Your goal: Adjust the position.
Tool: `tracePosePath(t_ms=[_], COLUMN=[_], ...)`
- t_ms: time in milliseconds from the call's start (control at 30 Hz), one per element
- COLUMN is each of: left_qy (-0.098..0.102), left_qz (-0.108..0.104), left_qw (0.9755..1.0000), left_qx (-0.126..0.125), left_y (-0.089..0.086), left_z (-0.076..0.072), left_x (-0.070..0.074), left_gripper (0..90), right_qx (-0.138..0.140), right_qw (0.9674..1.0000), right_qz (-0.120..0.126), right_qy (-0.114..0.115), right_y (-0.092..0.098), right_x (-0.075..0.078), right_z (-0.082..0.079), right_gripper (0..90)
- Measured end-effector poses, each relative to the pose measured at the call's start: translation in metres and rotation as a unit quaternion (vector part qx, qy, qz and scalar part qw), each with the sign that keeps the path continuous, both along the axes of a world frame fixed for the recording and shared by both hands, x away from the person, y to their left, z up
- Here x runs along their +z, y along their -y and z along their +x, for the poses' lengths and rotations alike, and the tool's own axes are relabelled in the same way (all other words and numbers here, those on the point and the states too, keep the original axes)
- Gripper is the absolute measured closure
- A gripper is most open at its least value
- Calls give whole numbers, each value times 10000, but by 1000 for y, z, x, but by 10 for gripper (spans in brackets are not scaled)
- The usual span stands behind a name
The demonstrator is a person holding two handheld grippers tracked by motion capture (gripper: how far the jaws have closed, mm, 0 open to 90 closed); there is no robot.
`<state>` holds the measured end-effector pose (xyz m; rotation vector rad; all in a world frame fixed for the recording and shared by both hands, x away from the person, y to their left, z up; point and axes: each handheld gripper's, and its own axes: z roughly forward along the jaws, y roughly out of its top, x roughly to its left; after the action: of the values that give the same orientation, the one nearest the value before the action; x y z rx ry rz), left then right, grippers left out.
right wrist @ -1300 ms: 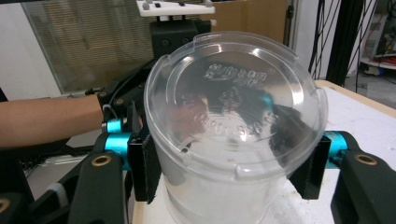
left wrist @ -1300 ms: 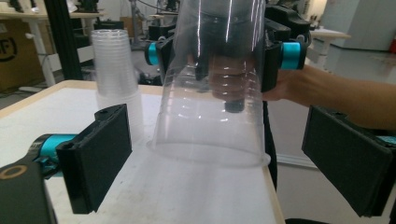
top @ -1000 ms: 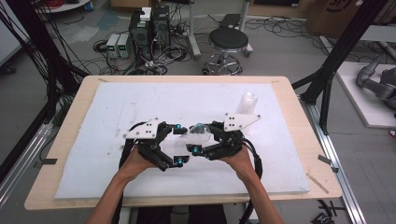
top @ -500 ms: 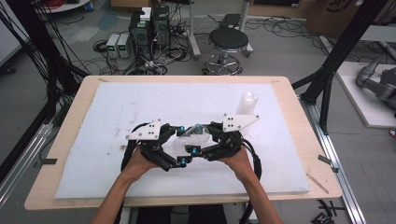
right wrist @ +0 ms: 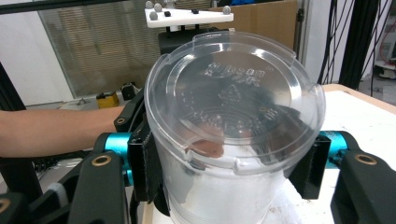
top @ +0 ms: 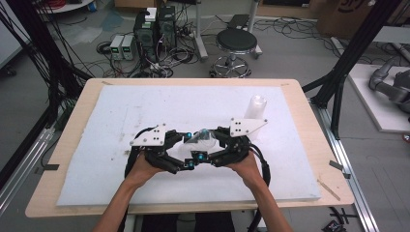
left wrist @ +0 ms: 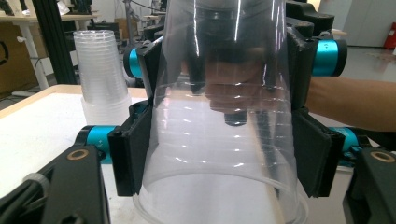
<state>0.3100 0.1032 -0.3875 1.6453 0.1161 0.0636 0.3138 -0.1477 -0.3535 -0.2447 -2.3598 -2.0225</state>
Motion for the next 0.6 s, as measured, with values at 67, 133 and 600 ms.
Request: tracePosePath(t_ms=[67, 133, 600], left_qy=[3, -1, -30], left_qz=[18, 27, 580], left_qw=[10000, 10000, 9983], left_qx=[8, 16, 1], left_y=[0, 0, -12], left_z=[0, 0, -3], left_x=[0, 0, 3], left_gripper=[319, 325, 334], right_qx=[-12, -7, -75], right_qw=[10000, 10000, 9994], right_qz=[-10, -19, -320], right_qy=[1, 4, 59], right_y=[0, 0, -4], right_x=[0, 0, 0], right_z=[0, 0, -3], right_gripper=[385, 381, 148])
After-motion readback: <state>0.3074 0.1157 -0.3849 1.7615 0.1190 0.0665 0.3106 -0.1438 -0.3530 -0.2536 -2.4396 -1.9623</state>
